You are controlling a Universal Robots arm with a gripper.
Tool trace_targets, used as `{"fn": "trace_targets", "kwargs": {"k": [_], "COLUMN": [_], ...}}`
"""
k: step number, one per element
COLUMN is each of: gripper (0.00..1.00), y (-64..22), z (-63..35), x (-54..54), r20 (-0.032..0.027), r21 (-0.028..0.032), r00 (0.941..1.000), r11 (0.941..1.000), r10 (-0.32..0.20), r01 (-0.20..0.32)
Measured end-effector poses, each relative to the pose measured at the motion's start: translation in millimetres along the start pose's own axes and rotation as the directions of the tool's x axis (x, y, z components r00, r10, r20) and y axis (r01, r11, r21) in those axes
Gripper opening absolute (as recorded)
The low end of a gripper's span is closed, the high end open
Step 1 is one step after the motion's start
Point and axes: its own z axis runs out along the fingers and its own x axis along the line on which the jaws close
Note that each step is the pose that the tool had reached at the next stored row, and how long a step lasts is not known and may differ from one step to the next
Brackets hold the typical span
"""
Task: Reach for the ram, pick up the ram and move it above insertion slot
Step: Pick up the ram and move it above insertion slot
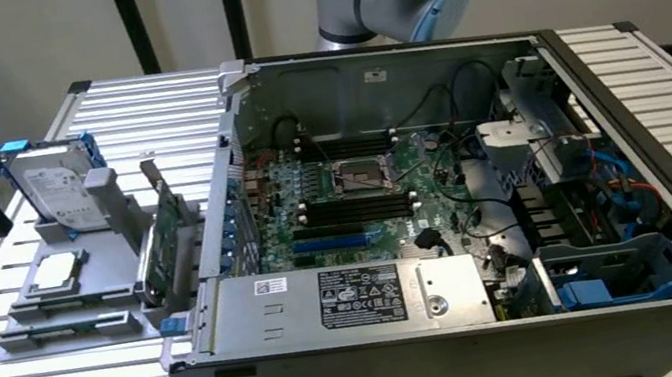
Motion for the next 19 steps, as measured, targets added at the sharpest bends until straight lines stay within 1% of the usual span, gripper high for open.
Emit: {"fn": "trace_targets", "kwargs": {"k": [2,5,7,9,11,12,16,17,18,19], "gripper": [0.11,0.11,0.11,0.11,0.11,0.11,0.12,0.18,0.18,0.24], "y": [0.0,0.0,0.0,-0.1,0.0,1.2,2.4,2.6,2.7,3.1], "z": [0.1,0.4,0.7,0.9,1.4,1.7,1.8,2.6,3.7,5.3], "x": [0.0,0.0,0.0,0.0,0.0,-0.1,0.0,0.0,0.0,0.0], "r20": [-0.0014,-0.0036,-0.0051,-0.0066,-0.0081,-0.0082,-0.0086,-0.0086,-0.0087,-0.009], "r21": [0.0001,0.0003,0.0007,0.0015,0.0038,0.0049,0.0058,0.0066,0.0071,0.008], "r00": [0.9994,0.9959,0.9919,0.9867,0.9814,0.9803,0.9799,0.98,0.9802,0.9806], "r11": [0.9994,0.9959,0.9919,0.9867,0.9815,0.9803,0.98,0.98,0.9802,0.9806], "r10": [-0.036,-0.091,-0.127,-0.162,-0.192,-0.198,-0.199,-0.199,-0.198,-0.196], "r01": [0.036,0.091,0.127,0.162,0.192,0.198,0.199,0.199,0.198,0.196]}}
